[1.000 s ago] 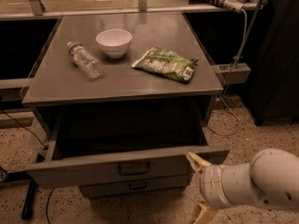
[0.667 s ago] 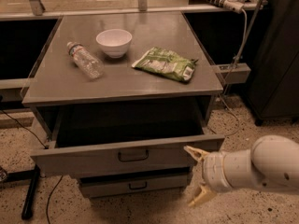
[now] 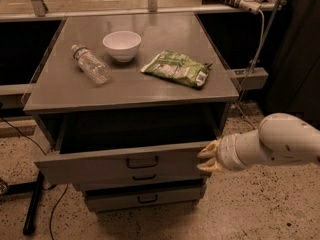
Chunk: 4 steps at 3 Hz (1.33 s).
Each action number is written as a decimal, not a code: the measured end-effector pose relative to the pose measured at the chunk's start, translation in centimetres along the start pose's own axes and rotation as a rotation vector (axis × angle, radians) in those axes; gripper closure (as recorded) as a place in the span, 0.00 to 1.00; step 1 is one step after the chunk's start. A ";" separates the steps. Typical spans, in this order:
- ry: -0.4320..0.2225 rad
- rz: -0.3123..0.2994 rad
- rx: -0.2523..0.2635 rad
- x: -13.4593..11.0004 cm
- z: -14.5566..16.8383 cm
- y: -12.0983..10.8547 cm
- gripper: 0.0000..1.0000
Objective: Close top drawer
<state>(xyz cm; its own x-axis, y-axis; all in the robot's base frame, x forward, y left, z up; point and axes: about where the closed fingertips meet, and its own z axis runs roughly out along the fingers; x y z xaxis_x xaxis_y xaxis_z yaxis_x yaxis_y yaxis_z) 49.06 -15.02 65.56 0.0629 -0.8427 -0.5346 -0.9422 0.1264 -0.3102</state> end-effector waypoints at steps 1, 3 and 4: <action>0.027 0.003 0.008 0.6 0.7 -2.8 0.86; 0.027 0.003 0.007 0.5 0.7 -2.8 0.60; 0.027 0.002 0.007 0.5 0.7 -2.8 0.37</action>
Offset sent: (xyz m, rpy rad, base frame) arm 0.0291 -0.0045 0.0002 -0.0238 -0.0017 -0.0144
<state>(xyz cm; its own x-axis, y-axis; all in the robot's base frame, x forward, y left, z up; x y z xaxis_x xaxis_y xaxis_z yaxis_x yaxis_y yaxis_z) 51.96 -15.46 65.58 0.0517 -0.8561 -0.5143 -0.9399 0.1323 -0.3148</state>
